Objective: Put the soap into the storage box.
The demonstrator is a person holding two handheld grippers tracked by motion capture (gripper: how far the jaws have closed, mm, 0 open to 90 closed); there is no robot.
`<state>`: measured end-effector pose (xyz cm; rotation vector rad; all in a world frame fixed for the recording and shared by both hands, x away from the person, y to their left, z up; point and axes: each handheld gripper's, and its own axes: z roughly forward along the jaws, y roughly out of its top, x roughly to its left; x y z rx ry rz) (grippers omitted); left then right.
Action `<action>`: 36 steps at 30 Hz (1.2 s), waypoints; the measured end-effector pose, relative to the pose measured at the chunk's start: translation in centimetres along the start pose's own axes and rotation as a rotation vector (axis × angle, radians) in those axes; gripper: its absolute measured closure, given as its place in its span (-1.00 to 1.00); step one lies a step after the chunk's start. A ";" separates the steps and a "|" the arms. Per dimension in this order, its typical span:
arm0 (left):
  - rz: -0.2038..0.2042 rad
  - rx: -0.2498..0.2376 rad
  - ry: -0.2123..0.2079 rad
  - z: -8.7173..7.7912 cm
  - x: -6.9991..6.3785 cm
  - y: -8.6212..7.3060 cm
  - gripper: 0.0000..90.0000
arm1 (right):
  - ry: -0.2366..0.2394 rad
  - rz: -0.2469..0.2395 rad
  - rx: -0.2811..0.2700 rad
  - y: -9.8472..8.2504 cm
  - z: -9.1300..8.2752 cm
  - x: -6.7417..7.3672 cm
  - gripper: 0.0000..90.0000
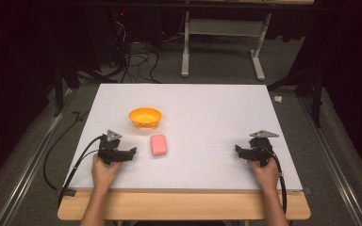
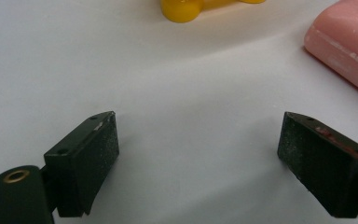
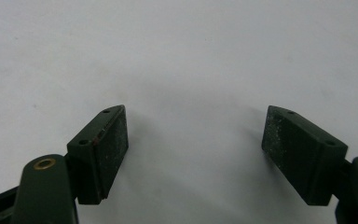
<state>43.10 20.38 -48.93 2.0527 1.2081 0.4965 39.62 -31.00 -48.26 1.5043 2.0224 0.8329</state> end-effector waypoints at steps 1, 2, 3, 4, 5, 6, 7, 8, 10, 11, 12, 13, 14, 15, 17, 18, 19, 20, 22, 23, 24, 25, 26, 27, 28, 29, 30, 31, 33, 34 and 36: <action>0.000 0.000 0.000 0.0 0.0 0.0 -0.72 | 0.000 0.000 0.000 0.0 0.0 0.0 -0.49; 0.000 0.000 0.000 0.0 0.0 0.0 -0.72 | 0.000 0.000 0.000 0.0 0.0 0.0 -0.49; 0.000 0.000 0.000 0.0 0.0 0.0 -0.72 | 0.000 0.000 0.000 0.0 0.0 0.0 -0.49; 0.000 0.000 0.000 0.0 0.0 0.0 -0.72 | 0.000 0.000 0.000 0.0 0.0 0.0 -0.49; 0.000 0.000 0.000 0.0 0.0 0.0 -0.72 | 0.000 0.000 0.000 0.0 0.0 0.0 -0.49; 0.000 0.000 0.000 0.0 0.0 0.0 -0.72 | 0.000 -0.001 0.000 0.0 0.0 0.0 -0.49; 0.000 0.000 0.000 0.0 0.0 0.0 -0.72 | 0.000 0.000 0.000 0.0 0.0 0.0 -0.49; -0.001 0.000 0.000 0.0 0.0 0.0 -0.72 | 0.000 0.000 0.000 0.0 0.0 0.0 -0.49; -0.001 0.000 0.000 0.0 0.0 0.0 -0.71 | 0.001 0.000 0.000 0.0 0.0 0.0 -0.49; -0.001 0.000 0.000 0.0 0.0 0.0 -0.71 | 0.000 0.000 0.000 0.0 0.0 0.0 -0.49; -0.002 0.000 0.000 0.0 0.0 0.0 -0.71 | 0.001 0.001 0.000 0.0 0.0 0.0 -0.49; -0.003 0.000 -0.001 0.0 0.0 0.0 -0.71 | 0.000 0.001 0.000 0.0 0.0 0.0 -0.49; -0.003 0.000 -0.001 0.0 0.0 0.0 -0.71 | 0.000 0.001 0.000 0.0 0.0 0.0 -0.49; -0.004 0.001 -0.002 0.0 0.1 0.0 -0.71 | 0.001 0.003 0.000 0.0 0.0 0.0 -0.49; -0.005 0.003 -0.002 0.0 0.1 0.0 -0.71 | 0.001 0.003 0.000 0.0 0.0 0.0 -0.49; -0.005 0.003 -0.002 0.0 0.1 0.0 -0.70 | 0.001 0.003 0.000 0.0 0.0 0.0 -0.49; -0.006 0.004 -0.004 0.0 0.1 0.0 -0.70 | 0.001 0.003 0.000 0.0 0.0 0.0 -0.49; -0.007 0.004 -0.003 0.0 0.1 0.0 -0.70 | 0.001 0.003 0.001 0.0 0.0 0.0 -0.49; -0.008 0.002 -0.002 0.0 0.1 0.0 -0.69 | 0.001 0.004 0.001 0.0 0.0 0.0 -0.49; -0.007 0.003 -0.002 0.0 0.1 0.1 -0.69 | 0.001 0.004 0.001 0.0 0.0 0.0 -0.49; -0.008 0.003 -0.002 0.0 0.1 0.1 -0.69 | 0.001 0.004 0.001 0.0 0.0 0.0 -0.49; -0.008 0.004 -0.002 0.0 0.1 0.1 -0.69 | 0.001 0.004 0.001 0.0 0.0 0.0 -0.49; -0.009 0.003 -0.001 -0.1 0.1 0.1 -0.68 | 0.001 0.005 0.001 0.0 0.0 0.0 -0.49; -0.009 0.004 0.000 -0.1 0.1 0.1 -0.68 | 0.001 0.005 0.001 0.0 0.0 0.0 -0.49; -0.009 0.004 0.000 -0.1 0.1 0.1 -0.68 | 0.001 0.004 0.001 0.0 0.0 0.0 -0.49; -0.010 0.004 0.001 -0.1 0.1 0.1 -0.67 | 0.001 0.004 0.001 0.0 0.0 0.0 -0.49; -0.009 0.003 0.002 -0.1 0.1 0.1 -0.67 | 0.001 0.003 0.001 0.0 0.0 0.0 -0.49; -0.011 0.002 0.004 -0.1 0.1 0.1 -0.66 | 0.001 0.003 0.001 0.0 0.0 0.0 -0.49; -0.013 0.001 0.006 -0.1 0.1 0.1 -0.66 | 0.001 0.003 0.002 0.0 0.0 0.0 -0.49; -0.013 0.002 0.008 -0.1 0.1 0.1 -0.66 | 0.001 0.003 0.001 0.0 0.0 0.0 -0.49; -0.016 0.004 0.017 -0.1 0.2 0.2 -0.67 | 0.001 0.003 0.000 0.0 0.0 0.0 -0.49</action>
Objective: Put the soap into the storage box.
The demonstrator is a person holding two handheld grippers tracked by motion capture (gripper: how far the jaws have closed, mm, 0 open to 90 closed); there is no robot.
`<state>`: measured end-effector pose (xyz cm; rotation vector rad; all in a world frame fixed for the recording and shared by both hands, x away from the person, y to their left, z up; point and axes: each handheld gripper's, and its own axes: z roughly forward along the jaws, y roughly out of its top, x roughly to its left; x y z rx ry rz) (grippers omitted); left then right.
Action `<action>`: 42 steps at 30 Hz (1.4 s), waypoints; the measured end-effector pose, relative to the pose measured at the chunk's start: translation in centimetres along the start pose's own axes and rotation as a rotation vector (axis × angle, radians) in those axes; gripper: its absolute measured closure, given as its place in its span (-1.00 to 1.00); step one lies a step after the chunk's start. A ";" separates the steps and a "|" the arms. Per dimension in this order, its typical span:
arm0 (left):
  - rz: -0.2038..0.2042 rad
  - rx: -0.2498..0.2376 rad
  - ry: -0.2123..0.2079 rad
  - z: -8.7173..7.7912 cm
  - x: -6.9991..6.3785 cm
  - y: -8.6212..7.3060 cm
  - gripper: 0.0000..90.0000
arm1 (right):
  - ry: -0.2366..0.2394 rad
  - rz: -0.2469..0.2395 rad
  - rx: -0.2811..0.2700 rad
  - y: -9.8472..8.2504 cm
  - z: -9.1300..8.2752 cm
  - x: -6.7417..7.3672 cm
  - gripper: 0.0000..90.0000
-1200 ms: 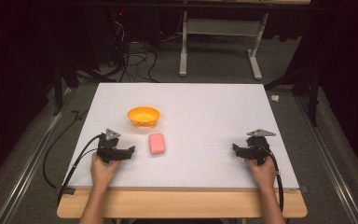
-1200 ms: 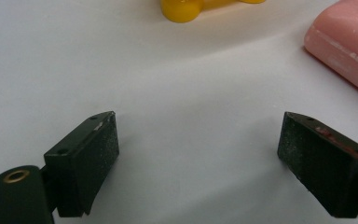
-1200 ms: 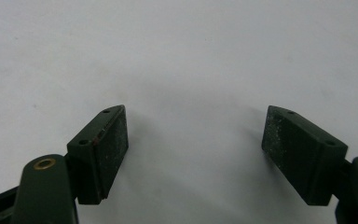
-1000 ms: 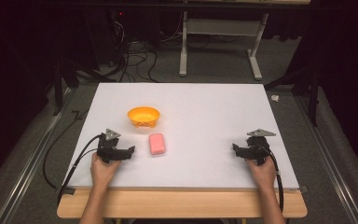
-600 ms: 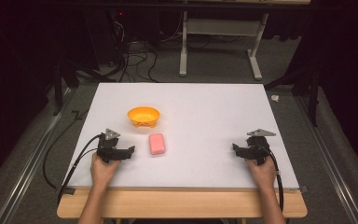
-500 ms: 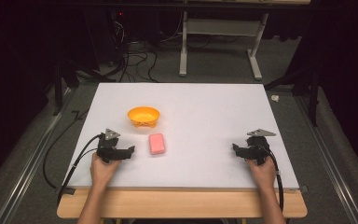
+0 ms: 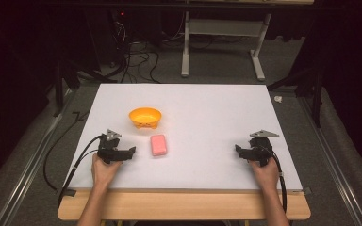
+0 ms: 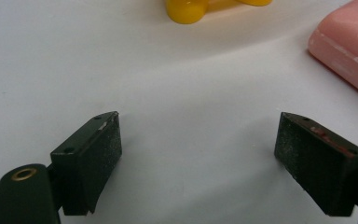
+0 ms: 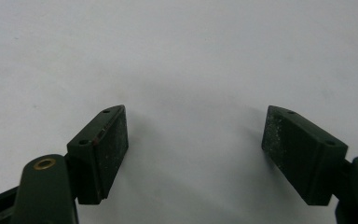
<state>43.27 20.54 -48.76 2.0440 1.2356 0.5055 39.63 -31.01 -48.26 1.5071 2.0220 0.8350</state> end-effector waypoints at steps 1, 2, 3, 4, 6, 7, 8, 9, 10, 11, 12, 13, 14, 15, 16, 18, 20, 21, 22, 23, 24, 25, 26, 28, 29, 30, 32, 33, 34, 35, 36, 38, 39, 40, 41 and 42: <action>-0.002 0.005 0.005 0.0 0.1 0.0 -0.68 | 0.000 0.002 0.001 0.0 0.0 0.0 -0.49; -0.005 0.007 0.010 0.0 0.2 0.1 -0.68 | 0.000 0.002 0.001 0.0 0.0 0.0 -0.49; -0.005 0.006 0.013 -0.1 0.3 0.1 -0.68 | 0.000 0.002 0.001 0.0 0.0 0.0 -0.49; -0.005 0.003 0.017 -0.1 0.3 0.1 -0.68 | 0.000 0.002 0.001 0.0 0.0 0.0 -0.49; -0.008 -0.004 0.020 -0.3 0.4 0.2 -0.68 | 0.000 0.002 0.001 0.0 0.0 0.0 -0.49; -0.010 -0.005 0.022 -0.4 0.5 0.2 -0.68 | 0.000 0.002 0.001 0.0 0.0 0.0 -0.49; -0.011 -0.008 0.026 -0.6 0.5 0.3 -0.68 | 0.000 0.002 0.001 0.0 0.0 0.0 -0.49; -0.011 -0.008 0.026 -0.6 0.5 0.3 -0.68 | 0.000 0.002 0.001 0.0 0.0 0.0 -0.49; -0.013 -0.012 0.033 -0.8 0.6 0.3 -0.68 | 0.000 0.003 0.001 0.0 0.0 0.0 -0.49; -0.012 -0.013 0.038 -1.0 0.7 0.3 -0.68 | 0.000 0.002 0.001 0.0 0.0 0.0 -0.49; -0.013 -0.015 0.042 -1.2 0.8 0.3 -0.68 | 0.000 0.002 0.001 0.0 0.0 0.0 -0.49; -0.014 -0.019 0.046 -1.3 0.9 0.4 -0.68 | 0.000 0.002 0.001 0.0 0.0 0.0 -0.49; -0.016 -0.025 0.049 -1.5 0.9 0.4 -0.68 | 0.000 0.000 0.001 0.0 0.0 0.0 -0.49; -0.018 -0.028 0.049 -1.7 1.0 0.4 -0.68 | 0.000 0.000 0.001 0.0 0.0 0.0 -0.49; -0.022 -0.040 0.053 -2.0 1.1 0.4 -0.68 | 0.000 0.000 0.001 0.0 0.0 0.0 -0.49; -0.023 -0.044 0.052 -2.2 1.1 0.5 -0.68 | 0.000 0.001 0.001 0.0 0.0 0.0 -0.49; -0.024 -0.059 0.052 -2.6 1.1 0.5 -0.69 | -0.001 -0.002 0.000 0.0 0.0 0.0 -0.49; -0.026 -0.067 0.052 -2.7 1.1 0.5 -0.69 | -0.001 -0.004 -0.001 0.0 0.0 0.0 -0.49; -0.024 -0.079 0.051 -3.1 1.0 0.4 -0.69 | -0.001 -0.007 -0.002 0.0 0.0 0.0 -0.49; -0.024 -0.079 0.051 -3.1 1.0 0.4 -0.69 | -0.001 -0.007 -0.002 0.0 0.0 0.0 -0.49; -0.024 -0.089 0.048 -3.4 0.9 0.4 -0.69 | -0.001 -0.007 -0.001 0.0 0.0 0.0 -0.49; -0.023 -0.096 0.043 -3.6 0.8 0.4 -0.69 | -0.002 -0.007 -0.001 0.0 0.0 0.0 -0.49; -0.023 -0.103 0.039 -3.8 0.7 0.3 -0.69 | -0.002 -0.008 -0.002 0.0 0.0 0.0 -0.49; -0.016 -0.108 0.026 -4.0 0.4 0.3 -0.69 | -0.002 -0.006 -0.001 0.0 0.0 0.0 -0.49; -0.012 -0.111 0.020 -4.2 0.3 0.3 -0.70 | -0.002 -0.004 0.001 0.0 0.0 0.0 -0.49; -0.009 -0.116 0.016 -4.3 0.1 0.2 -0.71 | -0.002 -0.004 0.001 0.0 0.0 0.0 -0.49; 0.006 -0.122 -0.004 -4.7 -0.4 0.2 -0.71 | -0.002 -0.004 0.001 0.0 0.0 0.0 -0.49; 0.006 -0.122 -0.004 -4.7 -0.4 0.2 -0.72 | -0.002 -0.004 0.001 0.0 0.0 0.0 -0.49; 0.009 -0.125 -0.012 -4.7 -0.6 0.2 -0.72 | -0.002 -0.004 0.001 0.0 0.0 0.0 -0.49; 0.012 -0.126 -0.020 -4.8 -0.8 0.2 -0.72 | -0.002 -0.004 0.001 0.0 0.0 0.0 -0.49; 0.015 -0.124 -0.026 -4.8 -1.0 0.3 -0.72 | -0.002 -0.004 0.001 0.0 0.0 0.0 -0.49; 0.027 -0.123 -0.038 -4.9 -1.4 0.4 -0.73 | -0.003 -0.008 -0.001 0.0 0.0 0.0 -0.49; 0.031 -0.124 -0.046 -4.9 -1.6 0.6 -0.74 | -0.003 -0.008 -0.001 0.0 0.0 0.0 -0.49; 0.043 -0.123 -0.055 -5.0 -1.9 0.7 -0.75 | -0.003 -0.008 -0.001 0.0 0.0 0.0 -0.49; 0.050 -0.124 -0.059 -5.0 -2.1 0.8 -0.76 | -0.003 -0.008 -0.001 0.0 0.0 0.0 -0.49; 0.056 -0.128 -0.073 -5.1 -2.3 0.8 -0.76 | -0.003 -0.008 -0.001 0.0 0.0 0.0 -0.49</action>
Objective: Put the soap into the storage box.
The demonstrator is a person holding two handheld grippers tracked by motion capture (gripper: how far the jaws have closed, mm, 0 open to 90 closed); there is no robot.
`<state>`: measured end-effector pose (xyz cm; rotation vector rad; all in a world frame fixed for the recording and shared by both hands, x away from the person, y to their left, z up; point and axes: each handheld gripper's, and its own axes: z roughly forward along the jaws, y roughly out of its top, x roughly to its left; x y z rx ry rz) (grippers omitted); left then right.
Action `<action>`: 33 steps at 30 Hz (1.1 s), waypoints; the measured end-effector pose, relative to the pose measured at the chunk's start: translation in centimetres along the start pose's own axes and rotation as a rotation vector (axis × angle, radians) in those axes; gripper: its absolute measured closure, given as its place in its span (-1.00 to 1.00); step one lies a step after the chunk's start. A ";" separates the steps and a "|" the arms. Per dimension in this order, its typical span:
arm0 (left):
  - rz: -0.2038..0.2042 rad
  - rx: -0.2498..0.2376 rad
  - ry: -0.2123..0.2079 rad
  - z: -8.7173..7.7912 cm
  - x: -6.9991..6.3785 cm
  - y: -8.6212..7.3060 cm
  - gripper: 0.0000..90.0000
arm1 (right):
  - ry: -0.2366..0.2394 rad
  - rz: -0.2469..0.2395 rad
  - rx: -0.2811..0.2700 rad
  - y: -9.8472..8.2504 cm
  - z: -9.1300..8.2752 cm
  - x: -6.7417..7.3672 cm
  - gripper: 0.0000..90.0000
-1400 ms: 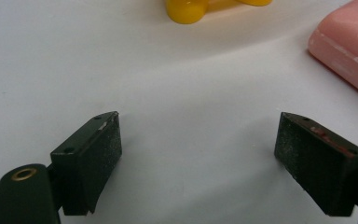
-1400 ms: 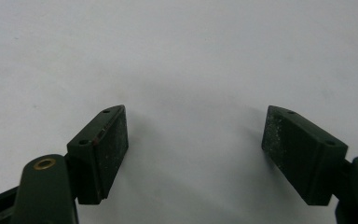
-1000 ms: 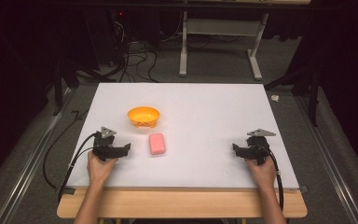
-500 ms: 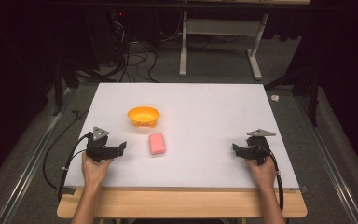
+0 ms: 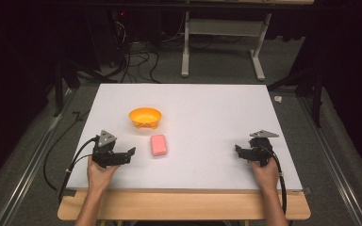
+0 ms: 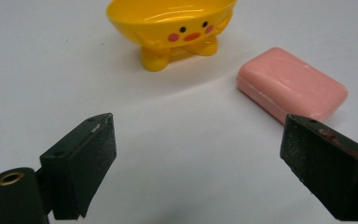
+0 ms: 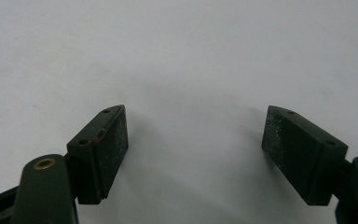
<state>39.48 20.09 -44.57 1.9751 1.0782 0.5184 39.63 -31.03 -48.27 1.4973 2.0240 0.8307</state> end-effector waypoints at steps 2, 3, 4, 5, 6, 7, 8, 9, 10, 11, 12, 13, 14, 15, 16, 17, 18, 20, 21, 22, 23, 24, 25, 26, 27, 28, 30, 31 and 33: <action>0.007 -0.004 -0.022 0.1 -0.4 0.2 -0.77 | 0.000 0.001 0.001 0.0 0.0 0.0 -0.49; 0.012 -0.004 -0.027 0.2 -0.5 0.3 -0.77 | 0.000 0.001 0.001 0.0 0.0 0.0 -0.49; 0.021 0.000 -0.038 0.4 -0.8 0.5 -0.77 | 0.001 0.001 0.000 0.0 0.0 0.0 -0.49; 0.021 0.000 -0.038 0.4 -0.8 0.5 -0.78 | 0.001 0.001 0.000 0.0 0.0 0.0 -0.49; 0.030 0.009 -0.049 0.5 -1.0 0.7 -0.78 | 0.000 0.002 0.001 0.0 0.0 0.0 -0.49; 0.029 0.002 -0.061 0.6 -1.1 0.8 -0.80 | 0.000 0.001 0.000 0.0 0.0 0.0 -0.49; 0.027 -0.004 -0.075 0.7 -1.2 0.9 -0.80 | 0.000 0.001 0.000 0.0 0.0 0.0 -0.49; 0.028 -0.003 -0.085 0.7 -1.3 1.0 -0.81 | 0.000 0.000 0.000 0.0 0.0 0.0 -0.49; 0.034 -0.002 -0.087 0.8 -1.5 1.1 -0.81 | 0.000 0.001 0.000 0.0 0.0 0.0 -0.49; 0.040 0.003 -0.091 0.9 -1.6 1.2 -0.81 | 0.000 0.001 0.000 0.0 0.0 0.0 -0.49; 0.042 0.004 -0.097 1.0 -1.7 1.2 -0.81 | 0.000 0.000 0.000 0.0 0.0 0.0 -0.49; 0.046 0.009 -0.107 1.2 -1.8 1.3 -0.81 | 0.000 0.000 0.000 0.0 0.0 0.0 -0.49; 0.049 0.011 -0.114 1.3 -1.9 1.4 -0.82 | 0.000 0.000 0.000 0.0 0.0 0.0 -0.49; 0.052 0.013 -0.118 1.4 -2.0 1.5 -0.82 | 0.000 0.001 0.000 0.0 0.0 0.0 -0.49; 0.055 0.012 -0.129 1.5 -2.2 1.6 -0.83 | 0.000 0.001 0.000 0.0 0.0 0.0 -0.49; 0.060 0.011 -0.133 1.6 -2.3 1.7 -0.84 | 0.000 0.001 0.000 0.0 0.0 0.0 -0.49; 0.067 0.010 -0.134 1.7 -2.4 1.8 -0.84 | 0.000 0.000 0.000 0.0 0.0 0.0 -0.49; 0.067 0.007 -0.146 1.9 -2.5 2.0 -0.85 | 0.000 0.000 0.000 0.0 0.0 0.0 -0.49; 0.068 0.006 -0.146 2.0 -2.6 2.1 -0.85 | 0.000 0.000 0.000 0.0 0.0 0.0 -0.49; 0.069 0.005 -0.151 2.1 -2.7 2.2 -0.85 | 0.000 0.000 0.000 0.0 0.0 0.0 -0.49; 0.074 0.006 -0.156 2.2 -2.7 2.3 -0.85 | 0.000 0.002 0.001 0.0 0.0 0.0 -0.49; 0.074 0.006 -0.159 2.4 -2.8 2.4 -0.85 | 0.000 0.002 0.001 0.0 0.0 0.0 -0.49; 0.080 0.008 -0.161 2.5 -2.9 2.4 -0.86 | 0.000 0.002 0.001 0.0 0.0 0.0 -0.49; 0.082 0.009 -0.165 2.6 -2.9 2.6 -0.86 | 0.000 0.001 0.000 0.0 0.0 0.0 -0.49; 0.086 0.011 -0.170 2.7 -3.0 2.7 -0.87 | 0.000 0.001 0.001 0.0 0.0 0.0 -0.49; 0.088 0.013 -0.176 2.8 -3.0 2.8 -0.87 | 0.000 0.002 0.001 0.0 0.0 0.0 -0.49; 0.093 0.014 -0.182 3.0 -3.0 3.0 -0.89 | 0.000 0.002 0.001 0.0 0.0 0.0 -0.49; 0.093 0.014 -0.182 3.0 -3.0 3.0 -0.89 | 0.000 0.002 0.001 0.0 0.0 0.0 -0.49; 0.096 0.014 -0.187 3.1 -3.1 3.2 -0.89 | 0.000 0.002 0.001 0.0 0.0 0.0 -0.49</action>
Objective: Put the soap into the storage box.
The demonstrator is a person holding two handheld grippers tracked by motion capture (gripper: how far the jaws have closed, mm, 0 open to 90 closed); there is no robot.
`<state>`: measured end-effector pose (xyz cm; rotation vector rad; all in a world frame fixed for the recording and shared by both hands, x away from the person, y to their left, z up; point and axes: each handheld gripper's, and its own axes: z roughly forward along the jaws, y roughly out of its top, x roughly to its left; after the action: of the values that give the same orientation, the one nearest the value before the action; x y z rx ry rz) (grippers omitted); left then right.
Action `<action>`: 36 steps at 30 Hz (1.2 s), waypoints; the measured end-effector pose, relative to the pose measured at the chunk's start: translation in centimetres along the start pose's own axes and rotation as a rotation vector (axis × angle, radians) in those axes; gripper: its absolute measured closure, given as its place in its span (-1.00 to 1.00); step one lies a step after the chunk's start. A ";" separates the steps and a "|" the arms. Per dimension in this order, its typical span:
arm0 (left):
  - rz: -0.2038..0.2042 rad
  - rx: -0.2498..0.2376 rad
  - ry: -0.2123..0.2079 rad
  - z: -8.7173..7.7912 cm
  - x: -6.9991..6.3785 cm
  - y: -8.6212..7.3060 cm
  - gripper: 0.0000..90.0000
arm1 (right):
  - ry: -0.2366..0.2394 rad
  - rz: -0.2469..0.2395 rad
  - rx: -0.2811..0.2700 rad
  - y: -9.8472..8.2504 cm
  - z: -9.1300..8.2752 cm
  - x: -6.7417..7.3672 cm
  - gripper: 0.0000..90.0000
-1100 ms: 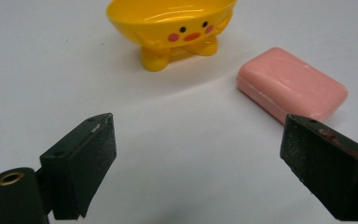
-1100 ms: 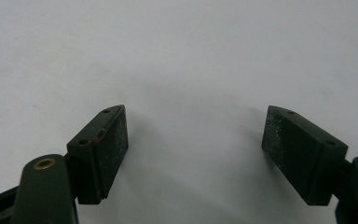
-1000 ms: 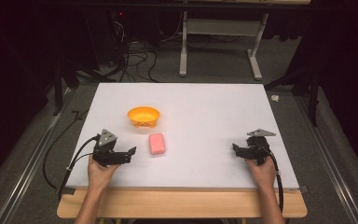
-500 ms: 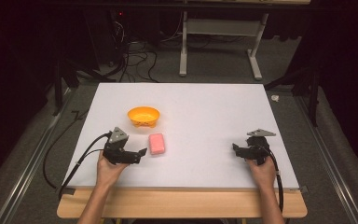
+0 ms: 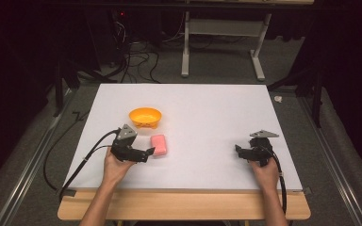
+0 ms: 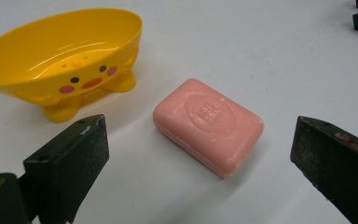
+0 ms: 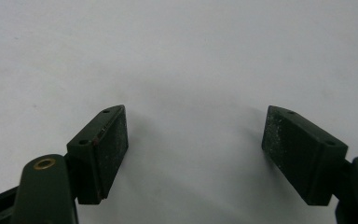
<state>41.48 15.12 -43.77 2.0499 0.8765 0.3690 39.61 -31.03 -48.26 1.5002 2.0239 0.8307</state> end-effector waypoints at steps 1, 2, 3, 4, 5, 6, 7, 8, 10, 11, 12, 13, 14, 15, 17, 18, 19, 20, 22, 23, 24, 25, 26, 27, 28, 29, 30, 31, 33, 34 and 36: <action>0.002 0.000 -0.003 0.2 0.0 0.1 -0.90 | 0.000 0.000 0.000 0.0 0.0 0.0 -0.49; 0.004 0.002 -0.004 0.3 -0.1 0.2 -0.90 | 0.000 0.002 0.001 0.0 0.0 0.0 -0.49; 0.006 0.005 -0.003 0.4 -0.1 0.3 -0.90 | 0.000 0.002 0.001 0.0 0.0 0.0 -0.49; 0.009 0.008 -0.007 0.6 -0.1 0.4 -0.90 | 0.000 0.002 0.001 0.0 0.0 0.0 -0.49; 0.017 0.014 -0.006 0.9 -0.1 0.6 -0.90 | 0.000 0.002 0.001 0.0 0.0 0.0 -0.49; 0.017 0.014 -0.006 0.9 -0.1 0.6 -0.90 | 0.000 0.002 0.001 0.0 0.0 0.0 -0.49; 0.021 0.016 -0.006 1.0 -0.2 0.6 -0.90 | 0.000 0.004 0.000 0.0 0.0 0.0 -0.49; 0.025 0.019 -0.008 1.2 -0.2 0.7 -0.90 | 0.000 0.004 0.000 0.0 0.0 0.0 -0.49; 0.037 0.020 -0.009 1.5 -0.3 0.9 -0.90 | 0.000 0.004 0.000 0.0 0.0 0.0 -0.49; 0.050 0.027 -0.012 1.8 -0.4 1.1 -0.91 | 0.000 0.004 0.000 0.0 0.0 0.0 -0.49; 0.050 0.027 -0.012 1.8 -0.4 1.1 -0.91 | 0.000 0.004 0.000 0.0 0.0 0.0 -0.49; 0.055 0.028 -0.015 2.0 -0.3 1.2 -0.91 | 0.000 0.004 0.000 0.0 0.0 0.0 -0.49; 0.054 0.029 -0.018 2.3 -0.2 1.2 -0.92 | 0.000 0.004 0.000 0.0 0.0 0.0 -0.49; 0.055 0.030 -0.019 2.5 -0.1 1.1 -0.92 | 0.000 0.004 0.000 0.0 0.0 0.0 -0.49; 0.057 0.033 -0.018 2.6 -0.1 1.1 -0.93 | 0.000 0.003 0.000 0.0 0.0 0.0 -0.49; 0.062 0.037 -0.019 2.8 0.0 1.1 -0.94 | 0.000 0.004 0.000 0.0 0.0 0.0 -0.49; 0.065 0.036 -0.019 2.9 0.0 1.0 -0.94 | 0.000 0.004 0.000 0.0 0.0 0.0 -0.49; 0.070 0.039 -0.022 3.1 0.0 1.0 -0.94 | 0.000 0.004 0.000 0.0 0.0 0.0 -0.49; 0.077 0.043 -0.031 3.4 0.0 1.0 -0.94 | 0.000 0.004 0.000 0.0 0.0 0.0 -0.49; 0.079 0.047 -0.037 3.5 0.0 1.0 -0.94 | 0.000 0.003 0.000 0.0 0.0 0.0 -0.49; 0.082 0.050 -0.044 3.7 0.0 1.0 -0.95 | 0.000 0.002 0.000 0.0 0.0 0.0 -0.49; 0.088 0.053 -0.049 4.0 0.0 1.0 -0.95 | 0.000 0.004 0.000 0.0 0.0 0.0 -0.49; 0.090 0.057 -0.052 4.1 0.0 1.0 -0.95 | 0.000 0.004 0.000 0.0 0.0 0.0 -0.49; 0.094 0.060 -0.057 4.3 -0.1 1.0 -0.95 | 0.000 0.004 0.000 0.0 0.0 0.0 -0.49; 0.096 0.061 -0.060 4.5 -0.1 1.0 -0.95 | 0.000 0.003 0.000 0.0 0.0 0.0 -0.49; 0.099 0.063 -0.064 4.7 -0.2 1.0 -0.96 | 0.000 0.004 0.000 0.0 0.0 0.0 -0.49; 0.101 0.066 -0.066 4.8 -0.2 1.0 -0.96 | 0.000 0.004 0.000 0.0 0.0 0.0 -0.49; 0.107 0.078 -0.070 5.2 -0.2 1.0 -0.97 | 0.000 0.004 0.000 0.0 0.0 0.0 -0.49; 0.109 0.080 -0.075 5.4 -0.2 1.0 -0.97 | 0.000 0.003 0.000 0.0 0.0 0.0 -0.49; 0.108 0.080 -0.076 5.5 -0.1 0.9 -0.97 | 0.000 0.003 0.000 0.0 0.0 0.0 -0.49; 0.108 0.086 -0.076 5.7 0.0 0.9 -0.97 | 0.000 0.004 0.000 0.0 0.0 0.0 -0.49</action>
<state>44.96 11.39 -46.46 2.1824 0.7491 0.3144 39.61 -30.99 -48.25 1.5050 2.0213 0.8327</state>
